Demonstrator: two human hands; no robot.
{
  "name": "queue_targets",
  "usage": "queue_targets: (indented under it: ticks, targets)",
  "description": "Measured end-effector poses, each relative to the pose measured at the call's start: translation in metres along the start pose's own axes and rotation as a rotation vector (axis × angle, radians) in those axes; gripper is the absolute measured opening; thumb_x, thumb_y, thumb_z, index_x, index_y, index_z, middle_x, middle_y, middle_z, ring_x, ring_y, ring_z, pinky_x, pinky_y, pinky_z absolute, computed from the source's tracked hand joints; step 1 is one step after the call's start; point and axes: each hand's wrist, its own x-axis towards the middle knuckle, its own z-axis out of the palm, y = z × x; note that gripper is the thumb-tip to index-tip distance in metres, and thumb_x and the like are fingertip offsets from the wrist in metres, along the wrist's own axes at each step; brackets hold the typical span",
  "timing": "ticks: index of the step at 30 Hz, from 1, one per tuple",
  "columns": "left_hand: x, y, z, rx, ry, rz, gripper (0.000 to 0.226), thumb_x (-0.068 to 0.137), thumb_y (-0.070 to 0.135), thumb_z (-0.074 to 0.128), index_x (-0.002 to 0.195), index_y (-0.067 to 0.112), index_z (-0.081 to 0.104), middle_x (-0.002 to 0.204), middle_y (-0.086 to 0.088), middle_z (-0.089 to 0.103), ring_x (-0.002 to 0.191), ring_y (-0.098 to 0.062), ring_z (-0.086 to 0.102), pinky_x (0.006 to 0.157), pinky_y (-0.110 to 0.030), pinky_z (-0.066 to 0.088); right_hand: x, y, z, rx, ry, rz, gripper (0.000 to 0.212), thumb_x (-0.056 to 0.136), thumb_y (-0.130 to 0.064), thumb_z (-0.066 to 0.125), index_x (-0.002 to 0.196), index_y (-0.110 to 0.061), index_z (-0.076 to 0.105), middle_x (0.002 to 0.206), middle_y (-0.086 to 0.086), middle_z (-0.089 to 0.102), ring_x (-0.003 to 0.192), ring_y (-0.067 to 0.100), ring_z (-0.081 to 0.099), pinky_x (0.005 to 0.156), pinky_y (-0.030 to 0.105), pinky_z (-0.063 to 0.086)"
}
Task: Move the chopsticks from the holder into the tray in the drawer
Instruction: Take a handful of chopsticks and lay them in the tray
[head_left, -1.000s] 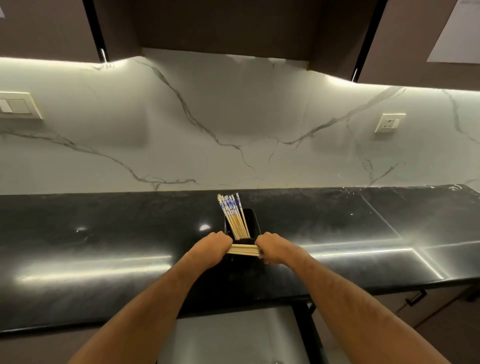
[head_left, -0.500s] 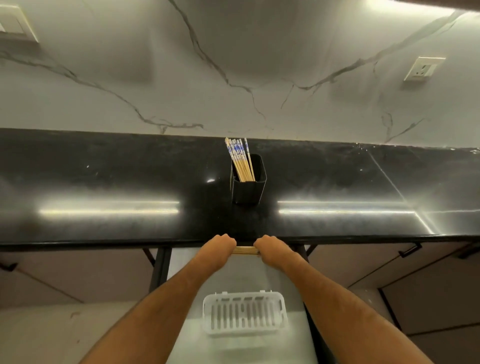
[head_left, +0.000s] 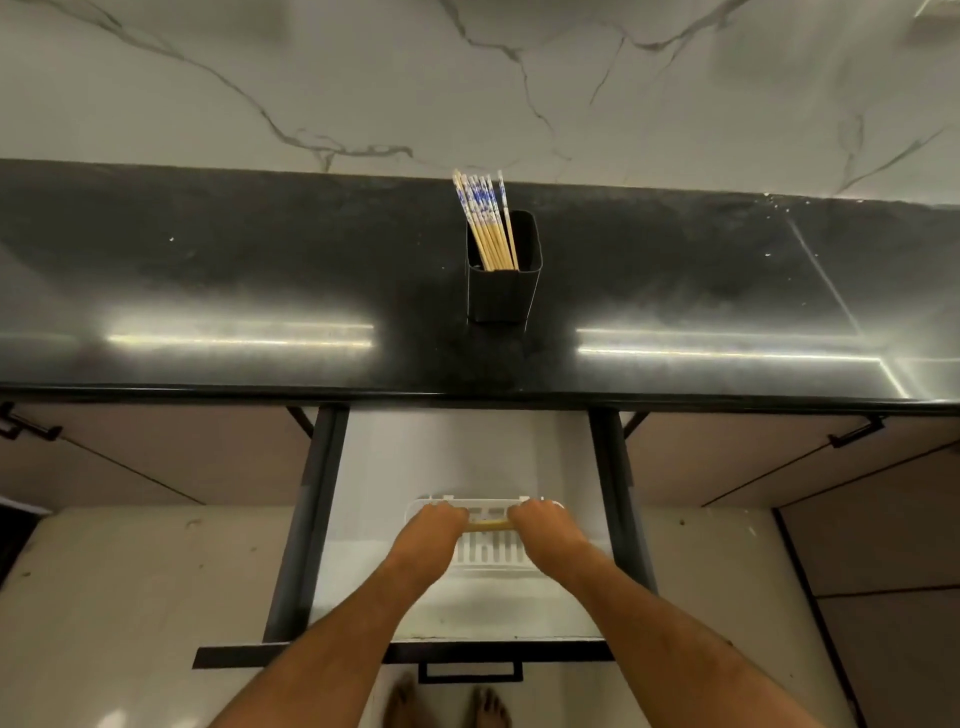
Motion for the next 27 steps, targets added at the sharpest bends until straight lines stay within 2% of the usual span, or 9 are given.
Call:
queue_targets:
  ticks: [2,5,8,10,12,17,23,27]
  targets:
    - [0.004,-0.004,0.006,0.013,-0.008,0.019,0.027,0.099,-0.002,0.047,0.116,0.009,0.066,0.116,-0.014,0.067,0.108,-0.032,0.063,0.089,-0.034,0.05,0.003,0.001,0.009,0.003,-0.005,0.009,0.019,0.098,-0.011,0.06,0.115,-0.015,0.068,0.111,0.007,0.07,0.097,0.026,0.07,0.089,0.034,0.057]
    - [0.01,-0.006,0.014,0.005,-0.03,0.047,0.026,0.097,0.001,0.048,0.109,0.014,0.067,0.105,-0.006,0.072,0.098,-0.023,0.069,0.09,-0.028,0.049,0.008,0.002,0.023,0.019,-0.015,0.0,0.021,0.098,-0.009,0.059,0.118,-0.013,0.066,0.114,0.008,0.071,0.1,0.026,0.07,0.088,0.036,0.056]
    - [0.018,-0.006,0.026,-0.022,-0.055,0.012,0.025,0.094,0.001,0.051,0.11,0.013,0.064,0.094,-0.006,0.068,0.085,-0.022,0.067,0.074,-0.02,0.048,0.014,0.003,0.039,0.003,-0.039,-0.007,0.027,0.098,-0.003,0.051,0.12,-0.011,0.065,0.117,0.011,0.071,0.105,0.03,0.069,0.09,0.04,0.056]
    - [0.021,-0.006,0.029,-0.043,-0.086,0.016,0.025,0.097,0.001,0.051,0.113,0.012,0.065,0.107,-0.008,0.07,0.097,-0.025,0.068,0.078,-0.025,0.048,0.016,0.003,0.046,-0.007,-0.048,-0.001,0.028,0.098,-0.002,0.051,0.12,-0.011,0.065,0.117,0.011,0.071,0.106,0.03,0.068,0.091,0.039,0.055]
    - [0.02,-0.008,0.033,-0.133,-0.116,-0.068,0.023,0.1,0.003,0.051,0.115,0.013,0.066,0.115,-0.008,0.071,0.105,-0.025,0.068,0.086,-0.029,0.052,0.018,0.003,0.05,-0.034,-0.062,0.002,0.027,0.098,-0.002,0.052,0.119,-0.013,0.066,0.118,0.009,0.071,0.107,0.029,0.067,0.097,0.038,0.051]
    - [0.025,-0.001,0.047,-0.154,-0.183,-0.12,0.017,0.1,0.01,0.056,0.11,0.013,0.07,0.113,-0.008,0.071,0.102,-0.024,0.068,0.088,-0.03,0.054,0.021,0.008,0.06,-0.088,-0.121,0.009,0.023,0.1,-0.009,0.057,0.12,-0.014,0.068,0.12,0.007,0.069,0.114,0.025,0.063,0.112,0.04,0.041]
    - [0.033,-0.004,0.043,-0.133,-0.206,-0.114,0.016,0.095,0.009,0.061,0.105,0.011,0.073,0.109,-0.009,0.074,0.102,-0.026,0.07,0.091,-0.034,0.056,0.028,0.009,0.059,-0.016,-0.153,0.031,0.022,0.099,-0.013,0.06,0.118,-0.013,0.07,0.116,0.008,0.071,0.11,0.026,0.065,0.109,0.04,0.045]
    - [0.034,-0.008,0.047,-0.156,-0.227,-0.127,0.016,0.096,0.008,0.06,0.107,0.01,0.072,0.109,-0.01,0.074,0.101,-0.025,0.07,0.09,-0.032,0.056,0.028,0.012,0.058,0.077,-0.118,0.05,0.023,0.096,-0.013,0.066,0.119,-0.013,0.07,0.114,0.006,0.071,0.103,0.023,0.067,0.099,0.033,0.054]
